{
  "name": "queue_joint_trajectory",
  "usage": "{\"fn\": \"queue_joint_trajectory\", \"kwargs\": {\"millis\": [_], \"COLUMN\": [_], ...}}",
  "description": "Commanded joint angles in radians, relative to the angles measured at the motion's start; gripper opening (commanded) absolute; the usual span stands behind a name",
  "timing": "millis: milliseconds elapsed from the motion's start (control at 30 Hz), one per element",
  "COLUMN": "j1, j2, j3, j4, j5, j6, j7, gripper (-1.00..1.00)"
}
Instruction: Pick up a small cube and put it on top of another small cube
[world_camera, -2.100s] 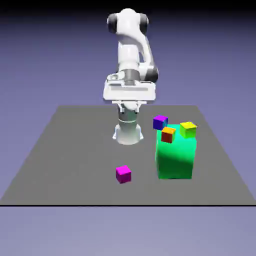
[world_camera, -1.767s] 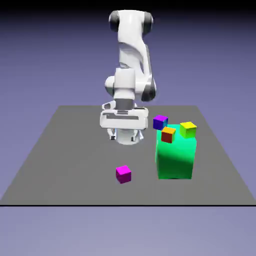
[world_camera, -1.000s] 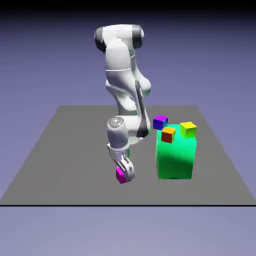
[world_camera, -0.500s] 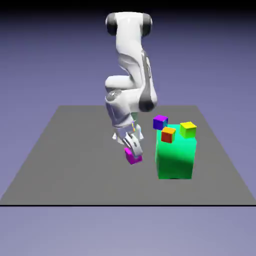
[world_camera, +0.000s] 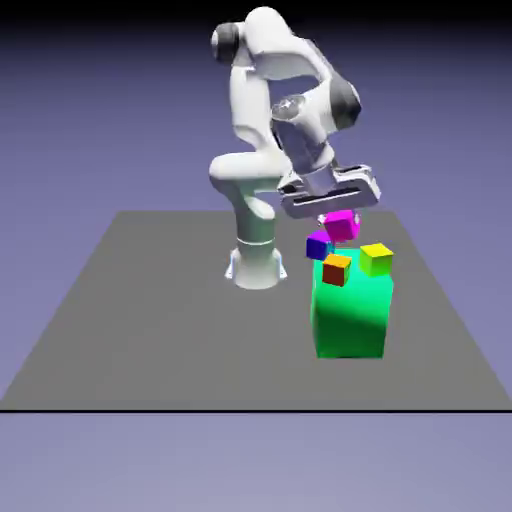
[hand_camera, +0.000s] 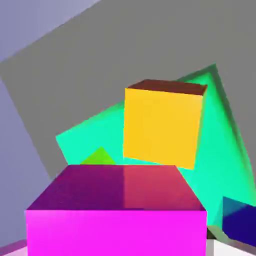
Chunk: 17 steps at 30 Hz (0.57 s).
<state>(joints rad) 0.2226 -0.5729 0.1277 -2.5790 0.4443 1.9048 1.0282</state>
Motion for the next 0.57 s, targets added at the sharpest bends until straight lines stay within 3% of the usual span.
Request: {"fn": "queue_joint_trajectory", "kwargs": {"millis": [0,167,267,433,467,533], "j1": [0.013,0.076,0.061,0.074,0.074,0.071], "j2": [-0.030,-0.179,-0.183,-0.150,-0.150,-0.158], "j3": [0.012,0.071,0.093,0.119,0.119,0.113], "j4": [-0.005,-0.031,-0.043,-0.203,-0.203,-0.167], "j5": [-0.042,-0.239,-0.291,-0.264,-0.264,-0.270], "j6": [-0.026,-0.152,-0.143,0.049,0.049,0.006], "j7": [-0.043,-0.260,-0.279,-0.282,-0.282,-0.281], "gripper": [-1.00,-1.00,-1.00,-1.00,1.00,1.00]}}
